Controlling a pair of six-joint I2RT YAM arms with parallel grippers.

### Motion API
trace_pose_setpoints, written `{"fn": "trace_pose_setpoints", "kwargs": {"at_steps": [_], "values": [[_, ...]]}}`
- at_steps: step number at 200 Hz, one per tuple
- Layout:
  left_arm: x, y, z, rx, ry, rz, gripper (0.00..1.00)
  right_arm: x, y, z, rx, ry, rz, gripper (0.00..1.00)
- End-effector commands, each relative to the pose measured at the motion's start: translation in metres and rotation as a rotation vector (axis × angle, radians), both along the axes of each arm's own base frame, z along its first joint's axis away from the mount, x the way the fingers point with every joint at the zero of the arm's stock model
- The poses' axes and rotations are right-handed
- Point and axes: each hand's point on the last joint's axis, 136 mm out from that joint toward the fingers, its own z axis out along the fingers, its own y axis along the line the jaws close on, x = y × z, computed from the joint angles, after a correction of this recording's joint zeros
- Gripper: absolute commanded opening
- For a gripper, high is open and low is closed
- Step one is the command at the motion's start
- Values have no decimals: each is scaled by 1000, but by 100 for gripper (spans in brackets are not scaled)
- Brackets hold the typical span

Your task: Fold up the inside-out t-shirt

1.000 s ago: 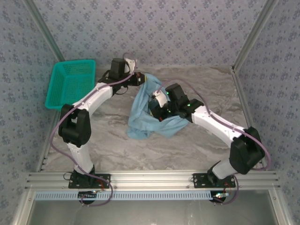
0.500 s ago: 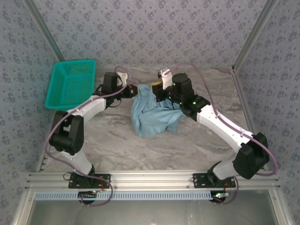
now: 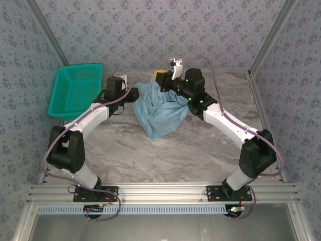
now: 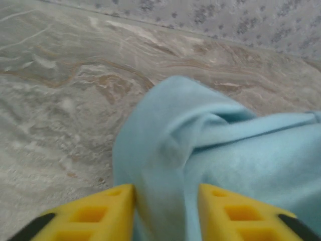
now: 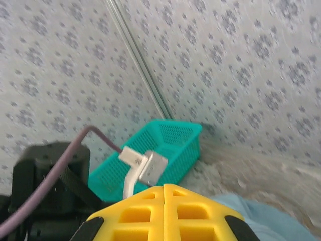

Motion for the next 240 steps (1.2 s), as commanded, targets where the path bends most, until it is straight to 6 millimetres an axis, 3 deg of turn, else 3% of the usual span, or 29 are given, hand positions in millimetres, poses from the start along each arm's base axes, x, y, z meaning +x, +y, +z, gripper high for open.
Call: {"fn": "trace_pose_setpoints", "kwargs": {"at_steps": [1, 17, 32, 65, 87, 116, 138, 150, 164, 170, 181, 216, 240], "values": [[-27, 16, 37, -52, -88, 50, 56, 5, -4, 41, 54, -57, -116, 0], [-54, 9, 56, -130, -191, 14, 68, 19, -18, 27, -8, 8, -250, 0], [-85, -12, 70, -157, -293, -97, 71, 24, -25, 19, -30, 44, -313, 0], [-160, -92, 85, -97, -481, -491, 73, 29, -26, 6, -46, 114, -337, 0], [-190, -137, 92, -43, -560, -679, 73, 30, -24, -1, -43, 150, -335, 0], [-192, -174, 93, 34, -601, -783, 73, 28, -22, -8, -33, 183, -324, 0], [-186, -197, 83, 52, -592, -831, 61, 26, -20, -11, -21, 206, -310, 0], [-185, -209, 84, 34, -613, -844, 47, 25, -21, -10, -8, 214, -308, 0], [-185, -221, 83, 11, -633, -864, 23, 27, -24, -7, 24, 229, -312, 0], [-185, -224, 77, 16, -629, -875, 10, 28, -26, -3, 45, 232, -315, 0], [-187, -229, 65, 38, -628, -892, 0, 31, -32, 2, 81, 238, -320, 0], [-205, -233, 19, 140, -630, -937, 0, 40, -51, 31, 230, 246, -333, 0], [-215, -240, -9, 224, -590, -969, 0, 43, -53, 50, 291, 239, -302, 0]]}}
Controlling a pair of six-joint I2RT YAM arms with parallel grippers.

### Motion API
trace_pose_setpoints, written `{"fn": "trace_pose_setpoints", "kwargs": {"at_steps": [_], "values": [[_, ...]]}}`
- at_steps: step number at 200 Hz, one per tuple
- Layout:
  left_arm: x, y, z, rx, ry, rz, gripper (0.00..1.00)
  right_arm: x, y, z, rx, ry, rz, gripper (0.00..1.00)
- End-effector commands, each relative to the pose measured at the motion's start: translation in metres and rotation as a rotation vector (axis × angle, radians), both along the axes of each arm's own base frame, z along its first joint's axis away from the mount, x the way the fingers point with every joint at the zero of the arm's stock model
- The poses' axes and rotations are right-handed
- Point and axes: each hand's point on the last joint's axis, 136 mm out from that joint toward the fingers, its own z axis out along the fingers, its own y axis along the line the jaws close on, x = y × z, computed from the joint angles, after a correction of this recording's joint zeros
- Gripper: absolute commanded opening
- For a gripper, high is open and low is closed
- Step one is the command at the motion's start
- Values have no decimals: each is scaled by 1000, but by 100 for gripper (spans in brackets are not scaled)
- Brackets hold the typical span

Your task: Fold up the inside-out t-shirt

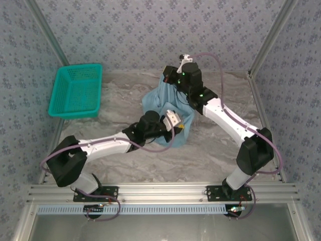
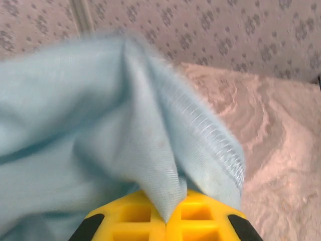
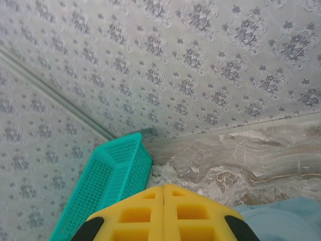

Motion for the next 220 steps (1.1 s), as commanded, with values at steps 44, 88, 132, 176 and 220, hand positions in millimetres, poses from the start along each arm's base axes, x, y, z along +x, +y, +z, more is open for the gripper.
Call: {"fn": "trace_pose_setpoints", "kwargs": {"at_steps": [44, 88, 132, 176, 220], "values": [[6, 12, -61, 184, -47, 97, 5, -16, -16, 102, 97, -145, 93, 0], [4, 49, -45, 144, 20, 134, 43, -44, -16, 135, -113, -230, 289, 0], [10, 103, 32, -137, 88, 214, 66, -72, -18, 131, -212, -289, 468, 0], [73, 154, 55, -255, 303, 492, 78, -90, -22, 83, -332, -229, 604, 0], [116, 141, 38, -197, 531, 509, 79, -91, -41, 56, -322, -193, 648, 0]]}}
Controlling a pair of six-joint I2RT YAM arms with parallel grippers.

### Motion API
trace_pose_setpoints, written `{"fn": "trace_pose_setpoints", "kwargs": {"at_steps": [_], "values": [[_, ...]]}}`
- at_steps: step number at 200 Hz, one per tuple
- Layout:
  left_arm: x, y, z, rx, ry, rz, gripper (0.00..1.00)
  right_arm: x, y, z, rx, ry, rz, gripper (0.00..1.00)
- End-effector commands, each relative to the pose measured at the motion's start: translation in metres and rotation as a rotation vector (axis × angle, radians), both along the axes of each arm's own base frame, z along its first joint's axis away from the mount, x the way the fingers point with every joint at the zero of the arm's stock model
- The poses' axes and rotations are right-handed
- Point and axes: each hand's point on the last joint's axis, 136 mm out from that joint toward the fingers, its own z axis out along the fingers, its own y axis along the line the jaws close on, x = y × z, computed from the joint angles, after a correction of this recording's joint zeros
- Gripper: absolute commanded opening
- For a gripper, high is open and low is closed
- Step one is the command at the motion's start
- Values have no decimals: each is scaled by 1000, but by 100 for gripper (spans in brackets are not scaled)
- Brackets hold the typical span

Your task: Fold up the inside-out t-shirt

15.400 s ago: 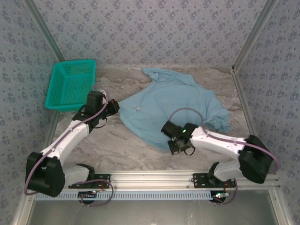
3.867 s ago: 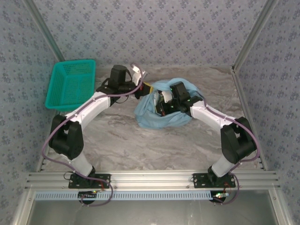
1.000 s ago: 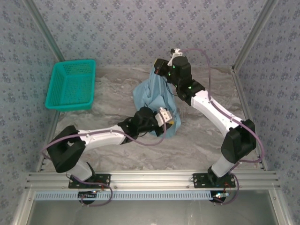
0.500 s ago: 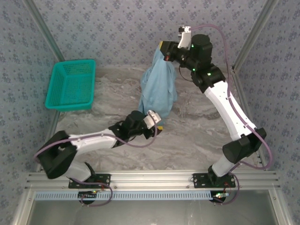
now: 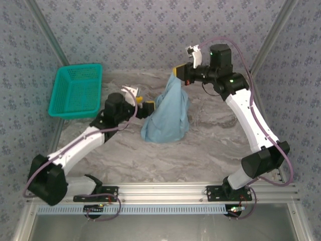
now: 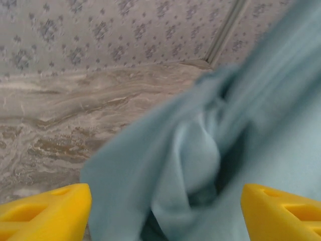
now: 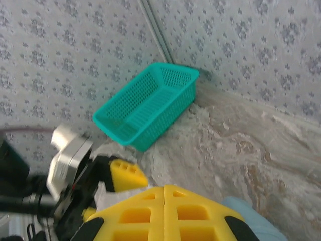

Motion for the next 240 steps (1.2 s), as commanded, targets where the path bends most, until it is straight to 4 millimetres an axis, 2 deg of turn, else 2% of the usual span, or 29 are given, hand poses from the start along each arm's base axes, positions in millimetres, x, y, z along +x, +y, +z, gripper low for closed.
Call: {"fn": "trace_pose_setpoints", "kwargs": {"at_steps": [1, 36, 63, 94, 104, 131, 148, 159, 175, 195, 210, 221, 231, 240], "values": [[4, -13, -16, -27, 181, -45, 79, -21, -8, 10, 9, -60, 86, 0], [13, -41, -30, -31, 287, -157, 79, -22, -17, -2, 12, -45, 85, 0], [16, -63, -42, -59, 359, -238, 80, -21, -21, -3, 17, -45, 72, 0], [22, -75, -63, -48, 416, -268, 73, -20, -23, -5, 21, -45, 68, 0], [22, -81, -64, -68, 429, -291, 67, -19, -24, -5, 23, -46, 65, 0], [22, -101, -57, -137, 452, -364, 41, -15, -26, -6, 25, -52, 52, 0], [25, -105, -46, -174, 450, -390, 16, -12, -32, -2, 20, -65, 16, 0], [34, -95, -31, -203, 424, -363, 0, -9, -43, 5, 13, -83, -42, 0], [52, -60, 5, -275, 349, -267, 0, -6, -64, 23, 26, -123, -150, 0], [67, 9, 63, -381, 196, -88, 0, -12, -88, 55, 91, -208, -255, 0], [59, 49, 106, -424, 64, 1, 0, -24, -89, 74, 115, -294, -258, 0], [47, 72, 134, -440, -31, 50, 0, -32, -83, 78, 132, -332, -231, 0], [37, 89, 147, -445, -92, 98, 0, -35, -82, 74, 137, -343, -225, 0], [30, 100, 150, -444, -117, 134, 0, -34, -84, 65, 133, -336, -242, 0]]}}
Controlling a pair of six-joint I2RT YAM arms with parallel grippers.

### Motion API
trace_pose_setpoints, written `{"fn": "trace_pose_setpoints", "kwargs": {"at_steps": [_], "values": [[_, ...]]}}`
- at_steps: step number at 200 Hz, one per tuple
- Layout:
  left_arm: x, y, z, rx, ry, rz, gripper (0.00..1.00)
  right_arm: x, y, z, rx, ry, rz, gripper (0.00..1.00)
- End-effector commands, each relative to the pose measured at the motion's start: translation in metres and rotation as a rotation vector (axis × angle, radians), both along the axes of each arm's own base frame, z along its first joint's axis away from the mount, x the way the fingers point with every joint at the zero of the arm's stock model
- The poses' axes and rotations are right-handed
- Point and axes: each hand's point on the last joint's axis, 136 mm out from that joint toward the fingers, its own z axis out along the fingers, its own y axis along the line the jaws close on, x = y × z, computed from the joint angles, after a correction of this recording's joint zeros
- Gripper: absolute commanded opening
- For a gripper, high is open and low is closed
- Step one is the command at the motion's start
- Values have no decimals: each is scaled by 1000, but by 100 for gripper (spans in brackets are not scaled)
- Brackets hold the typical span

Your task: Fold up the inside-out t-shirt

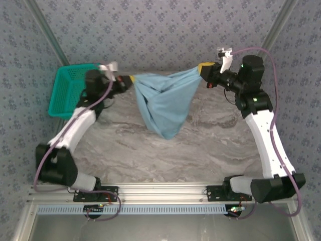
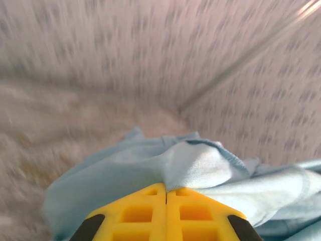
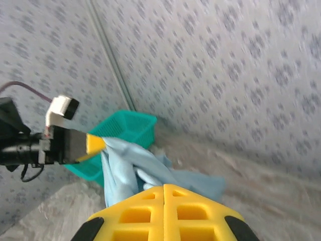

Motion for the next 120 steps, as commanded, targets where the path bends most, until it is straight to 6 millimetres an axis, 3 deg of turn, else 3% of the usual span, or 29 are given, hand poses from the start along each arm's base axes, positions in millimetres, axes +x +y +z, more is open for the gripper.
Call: {"fn": "trace_pose_setpoints", "kwargs": {"at_steps": [1, 9, 21, 31, 34, 58, 78, 89, 102, 120], "values": [[-28, 24, 56, -49, -191, 99, 0, -4, -2, 11, 39, -91, -25, 0], [-33, 29, 49, -43, -183, 115, 0, -2, -5, -3, 34, -68, -51, 0], [-35, 33, 18, -21, -104, 137, 0, 1, -13, -28, 26, -13, -106, 0], [-34, 37, -18, 21, -17, 164, 0, 5, -20, -51, 16, 41, -160, 0], [-34, 40, -30, 41, 11, 178, 0, 7, -23, -71, -1, 82, -182, 0], [-43, 46, -112, 198, 192, 190, 0, 12, -48, -142, -79, 296, -349, 0], [-57, 33, -159, 315, 247, 137, 0, 4, -37, -186, -82, 423, -313, 0], [-67, 23, -174, 388, 240, 104, 0, -2, -29, -206, -103, 484, -275, 0], [-78, 8, -181, 462, 208, 59, 20, -10, -17, -222, -122, 522, -212, 0], [-93, -27, -169, 565, 73, -36, 47, -24, 1, -237, -144, 550, -119, 0]]}}
